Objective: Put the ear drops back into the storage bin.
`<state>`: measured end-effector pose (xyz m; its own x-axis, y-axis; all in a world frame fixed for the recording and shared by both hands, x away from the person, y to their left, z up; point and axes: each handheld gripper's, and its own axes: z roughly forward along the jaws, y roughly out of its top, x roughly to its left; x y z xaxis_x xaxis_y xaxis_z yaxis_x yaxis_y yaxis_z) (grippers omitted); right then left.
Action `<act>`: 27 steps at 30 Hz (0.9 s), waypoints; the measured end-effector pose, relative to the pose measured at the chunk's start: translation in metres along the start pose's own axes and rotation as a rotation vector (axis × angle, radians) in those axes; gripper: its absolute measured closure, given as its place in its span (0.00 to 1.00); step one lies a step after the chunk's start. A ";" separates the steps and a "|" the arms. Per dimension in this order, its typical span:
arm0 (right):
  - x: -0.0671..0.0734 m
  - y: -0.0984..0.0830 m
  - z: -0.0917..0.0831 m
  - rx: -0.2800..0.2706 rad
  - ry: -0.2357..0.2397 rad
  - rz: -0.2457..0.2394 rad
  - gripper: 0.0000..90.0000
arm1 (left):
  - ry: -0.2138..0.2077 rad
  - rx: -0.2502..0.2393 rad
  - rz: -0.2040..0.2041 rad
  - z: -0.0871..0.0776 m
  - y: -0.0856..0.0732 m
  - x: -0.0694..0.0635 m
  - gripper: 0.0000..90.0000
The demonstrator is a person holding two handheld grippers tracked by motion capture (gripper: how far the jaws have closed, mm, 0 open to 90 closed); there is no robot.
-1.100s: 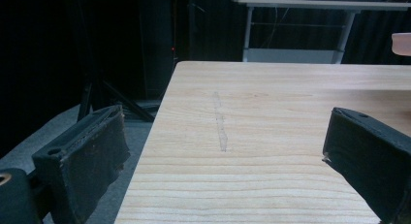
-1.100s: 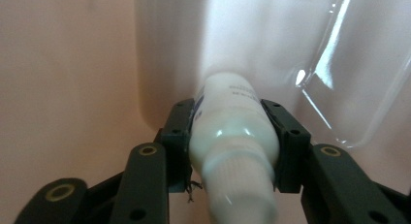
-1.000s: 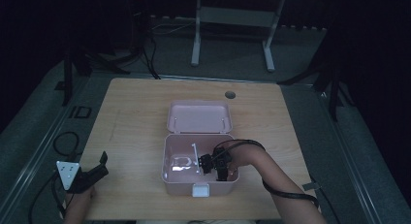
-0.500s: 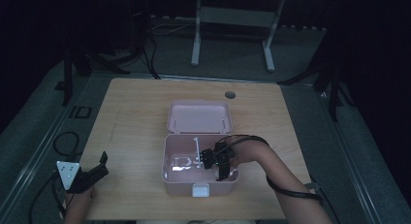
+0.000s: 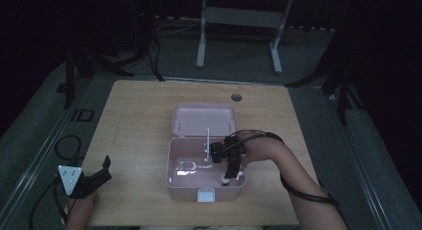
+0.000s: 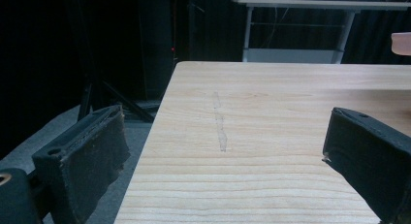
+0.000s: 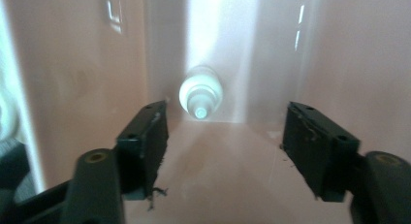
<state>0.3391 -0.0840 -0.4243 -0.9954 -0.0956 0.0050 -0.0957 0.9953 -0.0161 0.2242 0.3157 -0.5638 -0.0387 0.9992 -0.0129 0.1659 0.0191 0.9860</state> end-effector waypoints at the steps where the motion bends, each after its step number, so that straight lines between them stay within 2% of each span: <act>1: -0.001 -0.002 -0.003 -0.013 0.002 0.011 0.31 | 0.000 0.000 -0.001 0.000 0.000 0.000 0.03; 5: -0.001 -0.010 -0.015 -0.050 -0.009 0.021 0.23 | 0.001 0.000 0.000 0.000 0.000 0.000 0.03; 14: -0.001 -0.037 -0.036 -0.124 -0.047 0.065 0.16 | 0.003 -0.002 0.002 0.000 0.000 0.000 0.03; 20: -0.002 -0.058 -0.039 -0.152 -0.059 0.106 0.16 | 0.003 -0.004 -0.001 0.000 0.000 0.000 0.03; 27: -0.003 -0.082 -0.033 -0.158 -0.064 0.145 0.16 | 0.003 -0.001 0.002 0.000 0.000 -0.001 0.03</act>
<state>0.3497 -0.1647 -0.3897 -0.9974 0.0531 -0.0495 0.0454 0.9884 0.1452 0.2241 0.3152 -0.5638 -0.0418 0.9991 -0.0106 0.1645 0.0173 0.9862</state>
